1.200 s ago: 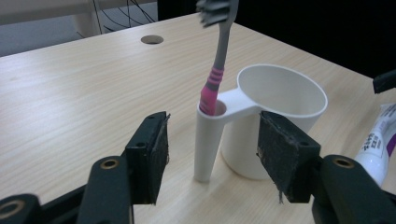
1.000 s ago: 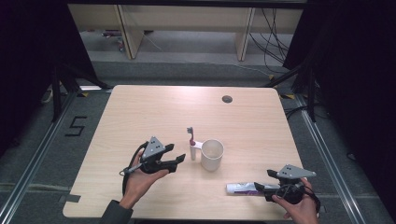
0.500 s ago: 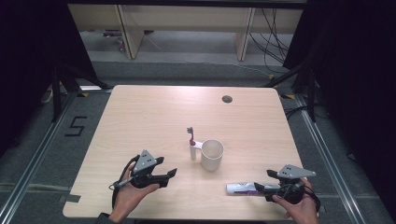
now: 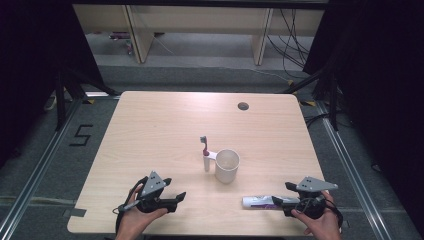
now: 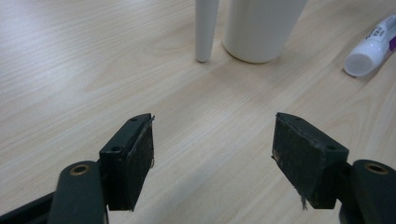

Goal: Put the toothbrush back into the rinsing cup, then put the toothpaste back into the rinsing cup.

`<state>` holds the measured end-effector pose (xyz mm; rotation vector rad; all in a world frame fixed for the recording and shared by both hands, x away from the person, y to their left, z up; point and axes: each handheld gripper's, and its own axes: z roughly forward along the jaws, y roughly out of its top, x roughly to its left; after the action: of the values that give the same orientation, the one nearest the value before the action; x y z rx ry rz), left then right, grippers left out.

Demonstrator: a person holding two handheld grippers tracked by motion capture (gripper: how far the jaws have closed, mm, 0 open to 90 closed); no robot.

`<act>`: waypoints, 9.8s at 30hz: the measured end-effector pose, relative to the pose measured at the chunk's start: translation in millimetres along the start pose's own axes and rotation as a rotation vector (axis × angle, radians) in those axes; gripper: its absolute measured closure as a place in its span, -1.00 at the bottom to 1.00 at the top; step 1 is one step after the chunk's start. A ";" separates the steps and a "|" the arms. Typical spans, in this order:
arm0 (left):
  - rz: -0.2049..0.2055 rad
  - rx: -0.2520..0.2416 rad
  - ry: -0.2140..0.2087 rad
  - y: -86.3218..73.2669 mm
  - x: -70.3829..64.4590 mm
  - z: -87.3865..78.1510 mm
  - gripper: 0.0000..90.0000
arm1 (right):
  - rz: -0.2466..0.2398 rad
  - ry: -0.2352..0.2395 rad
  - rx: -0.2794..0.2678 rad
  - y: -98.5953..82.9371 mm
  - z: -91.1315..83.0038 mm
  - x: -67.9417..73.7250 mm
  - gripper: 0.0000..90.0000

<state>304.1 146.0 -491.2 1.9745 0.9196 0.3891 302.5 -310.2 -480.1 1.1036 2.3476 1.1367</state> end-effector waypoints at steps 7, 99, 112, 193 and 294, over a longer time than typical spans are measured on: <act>0.012 0.027 0.008 -5.6 -4.5 -2.1 -0.41 | 0.004 0.006 0.009 0.2 0.6 2.8 -0.41; 0.052 0.083 0.015 -12.4 -2.5 -1.2 -0.41 | -0.235 -0.029 0.391 16.1 11.7 -15.1 0.99; 0.053 0.086 0.014 -13.3 -3.6 -0.8 -0.41 | -0.250 -0.062 0.402 43.4 44.7 -28.3 0.94; 0.086 0.096 0.010 -12.2 -5.8 -0.7 -0.41 | -0.007 -0.034 0.391 77.8 89.5 15.8 -0.11; 0.086 0.105 0.003 -12.8 -7.2 3.4 -0.39 | -0.175 -0.015 0.478 116.6 59.4 -56.2 0.72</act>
<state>295.5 142.7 -503.1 2.1151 0.8750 0.3993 431.8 -275.6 -431.3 1.0097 2.7173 0.5151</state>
